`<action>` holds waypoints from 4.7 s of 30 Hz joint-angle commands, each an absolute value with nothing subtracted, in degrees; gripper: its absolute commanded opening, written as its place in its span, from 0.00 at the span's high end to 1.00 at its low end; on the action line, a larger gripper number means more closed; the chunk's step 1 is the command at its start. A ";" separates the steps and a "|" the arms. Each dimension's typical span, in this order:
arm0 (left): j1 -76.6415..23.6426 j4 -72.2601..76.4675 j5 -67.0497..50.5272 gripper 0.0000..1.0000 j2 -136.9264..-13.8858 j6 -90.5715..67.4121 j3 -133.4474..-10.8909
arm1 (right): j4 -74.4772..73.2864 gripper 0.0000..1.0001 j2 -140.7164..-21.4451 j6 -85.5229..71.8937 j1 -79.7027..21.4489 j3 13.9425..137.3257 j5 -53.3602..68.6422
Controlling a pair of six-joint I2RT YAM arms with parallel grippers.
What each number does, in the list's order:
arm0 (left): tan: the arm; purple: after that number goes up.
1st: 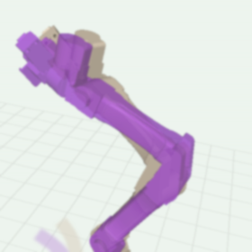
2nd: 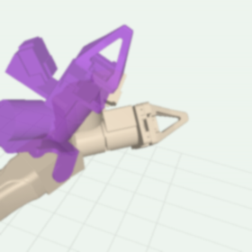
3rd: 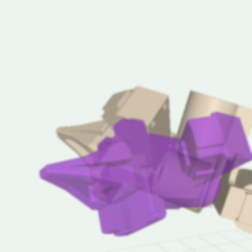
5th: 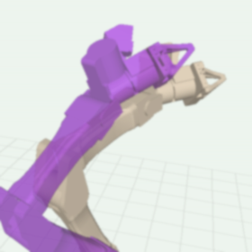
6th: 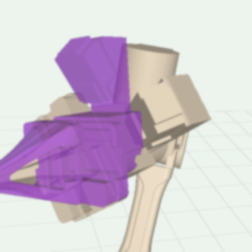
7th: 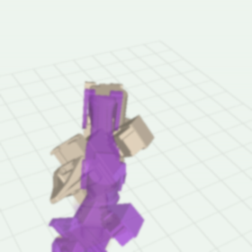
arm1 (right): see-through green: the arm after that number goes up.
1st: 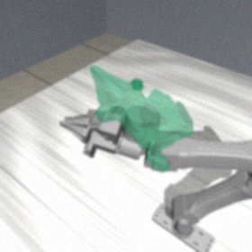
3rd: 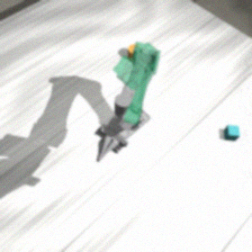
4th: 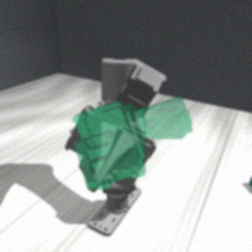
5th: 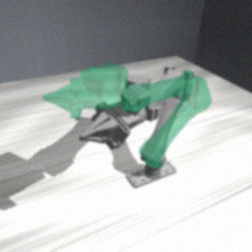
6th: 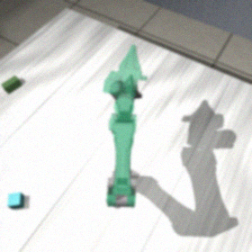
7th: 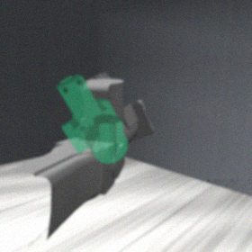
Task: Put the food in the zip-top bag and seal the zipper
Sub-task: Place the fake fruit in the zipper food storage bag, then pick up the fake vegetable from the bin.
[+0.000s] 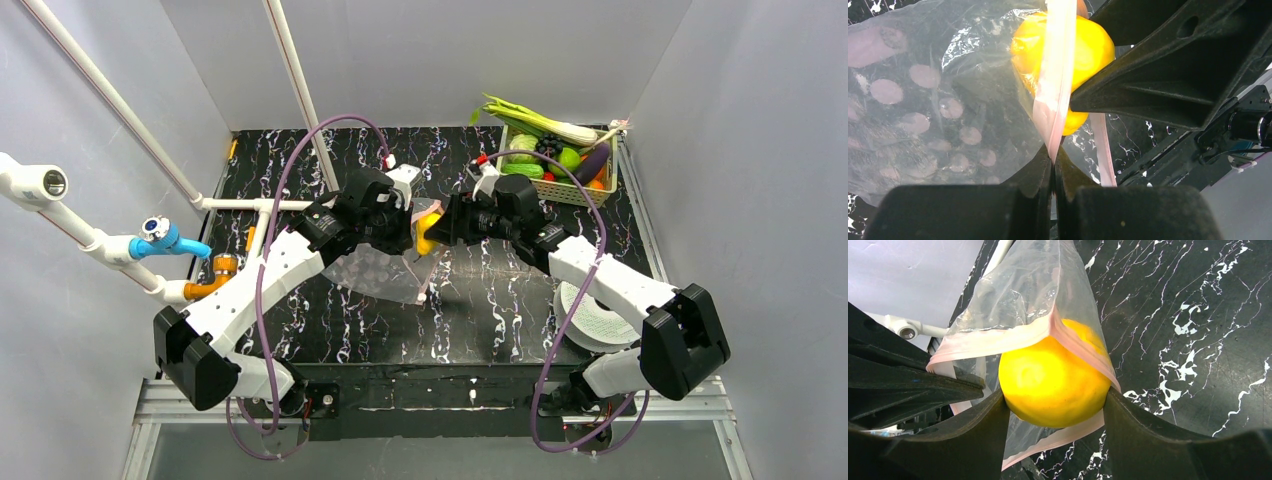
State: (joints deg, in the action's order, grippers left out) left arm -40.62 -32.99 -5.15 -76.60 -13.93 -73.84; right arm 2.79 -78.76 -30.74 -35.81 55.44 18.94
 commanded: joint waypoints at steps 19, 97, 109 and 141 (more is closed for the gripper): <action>-40.63 -31.38 -4.79 1.00 -73.85 -13.89 -72.08 | 0.73 0.10 -74.16 -29.07 -38.14 56.87 15.88; -40.62 -33.04 -5.75 1.00 -75.76 -14.46 -73.31 | -25.23 0.50 -116.86 -28.40 1.76 99.27 -19.68; -40.65 -33.04 -6.11 1.00 -76.38 -14.76 -73.38 | -25.74 0.83 -106.41 -30.14 1.76 94.24 -19.10; -40.63 -33.12 -4.15 1.00 -77.96 -14.70 -73.08 | -19.70 0.99 -66.87 -20.56 -21.60 56.03 21.46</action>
State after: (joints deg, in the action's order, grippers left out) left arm -40.62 -32.21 -5.15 -78.35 -15.00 -72.55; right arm -21.58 -68.86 -24.91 -19.40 58.72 11.20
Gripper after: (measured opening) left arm 0.009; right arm 0.565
